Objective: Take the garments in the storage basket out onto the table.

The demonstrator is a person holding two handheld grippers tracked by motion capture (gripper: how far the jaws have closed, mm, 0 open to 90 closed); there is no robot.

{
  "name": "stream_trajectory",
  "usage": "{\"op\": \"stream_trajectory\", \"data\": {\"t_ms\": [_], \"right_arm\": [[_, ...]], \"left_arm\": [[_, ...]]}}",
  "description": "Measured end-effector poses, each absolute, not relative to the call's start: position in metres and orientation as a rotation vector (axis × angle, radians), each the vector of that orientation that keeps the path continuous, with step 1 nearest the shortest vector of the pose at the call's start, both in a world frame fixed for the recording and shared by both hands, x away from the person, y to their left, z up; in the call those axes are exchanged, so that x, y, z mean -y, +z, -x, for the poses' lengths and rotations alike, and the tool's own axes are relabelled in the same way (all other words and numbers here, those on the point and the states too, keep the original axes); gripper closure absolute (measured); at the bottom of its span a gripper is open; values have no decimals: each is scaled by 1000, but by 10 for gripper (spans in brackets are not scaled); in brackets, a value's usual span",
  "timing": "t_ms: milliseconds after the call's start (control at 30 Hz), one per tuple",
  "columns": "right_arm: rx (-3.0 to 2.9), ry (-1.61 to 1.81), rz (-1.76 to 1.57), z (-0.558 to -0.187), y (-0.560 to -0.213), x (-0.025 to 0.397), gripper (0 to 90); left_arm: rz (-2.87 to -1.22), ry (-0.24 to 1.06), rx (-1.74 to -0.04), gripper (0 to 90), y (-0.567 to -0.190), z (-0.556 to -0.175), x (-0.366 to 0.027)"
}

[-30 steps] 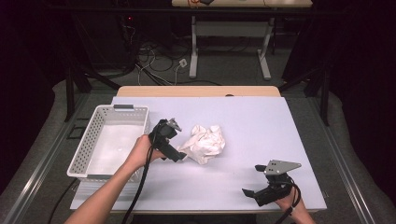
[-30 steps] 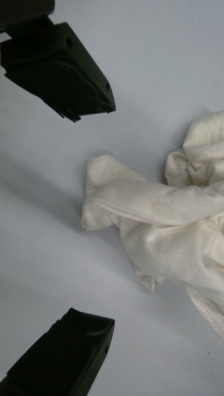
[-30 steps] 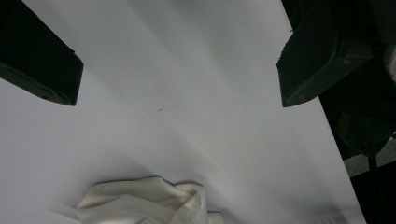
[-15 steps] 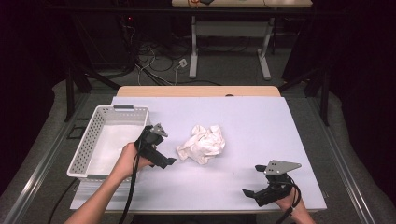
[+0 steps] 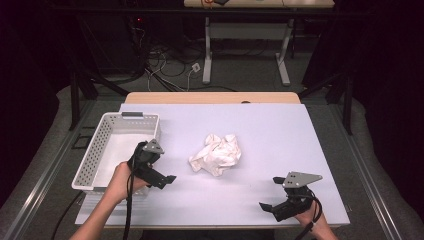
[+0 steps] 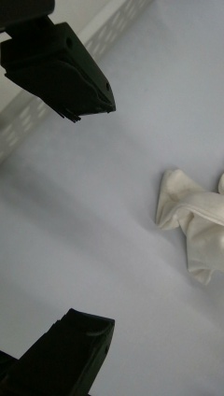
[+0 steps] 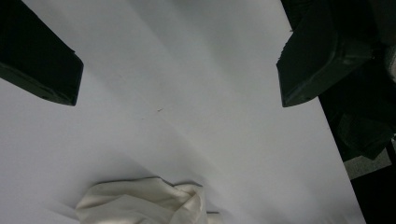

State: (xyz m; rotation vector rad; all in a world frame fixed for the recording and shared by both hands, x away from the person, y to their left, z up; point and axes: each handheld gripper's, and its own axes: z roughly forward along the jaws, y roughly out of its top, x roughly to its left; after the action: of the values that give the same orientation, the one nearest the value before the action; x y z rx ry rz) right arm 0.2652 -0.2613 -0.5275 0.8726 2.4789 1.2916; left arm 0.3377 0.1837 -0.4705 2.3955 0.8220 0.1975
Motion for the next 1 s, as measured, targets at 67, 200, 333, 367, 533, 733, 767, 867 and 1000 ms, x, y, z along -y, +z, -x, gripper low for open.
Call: {"op": "stream_trajectory", "data": {"t_ms": [67,200,333,367,533,733,767,867,1000], "right_arm": [[-2479,1292,-872,-265,-528,261,0],[-2477,1292,-872,-265,-528,261,0],[-2474,1295,-870,-265,-528,260,0],[-2478,1292,-872,-265,-528,260,0],[-2477,1293,-871,-265,-528,260,0],[-2475,1295,-868,-265,-529,259,0],[-2473,1296,-868,-265,-529,259,0],[-2479,1289,-866,-265,-528,259,0],[-2486,1279,-868,-265,-528,260,0]], "left_arm": [[-2392,205,-821,2,-470,-334,-188],[-2387,222,-827,2,-468,-327,-195],[-2369,241,-840,2,-468,-321,-202],[-2365,247,-844,2,-468,-319,-204],[-2339,260,-865,2,-470,-310,-211],[-2310,287,-883,1,-470,-300,-218],[-2308,297,-885,1,-470,-298,-220],[-2282,306,-901,1,-474,-294,-223],[-2254,317,-913,1,-476,-288,-228]]}}
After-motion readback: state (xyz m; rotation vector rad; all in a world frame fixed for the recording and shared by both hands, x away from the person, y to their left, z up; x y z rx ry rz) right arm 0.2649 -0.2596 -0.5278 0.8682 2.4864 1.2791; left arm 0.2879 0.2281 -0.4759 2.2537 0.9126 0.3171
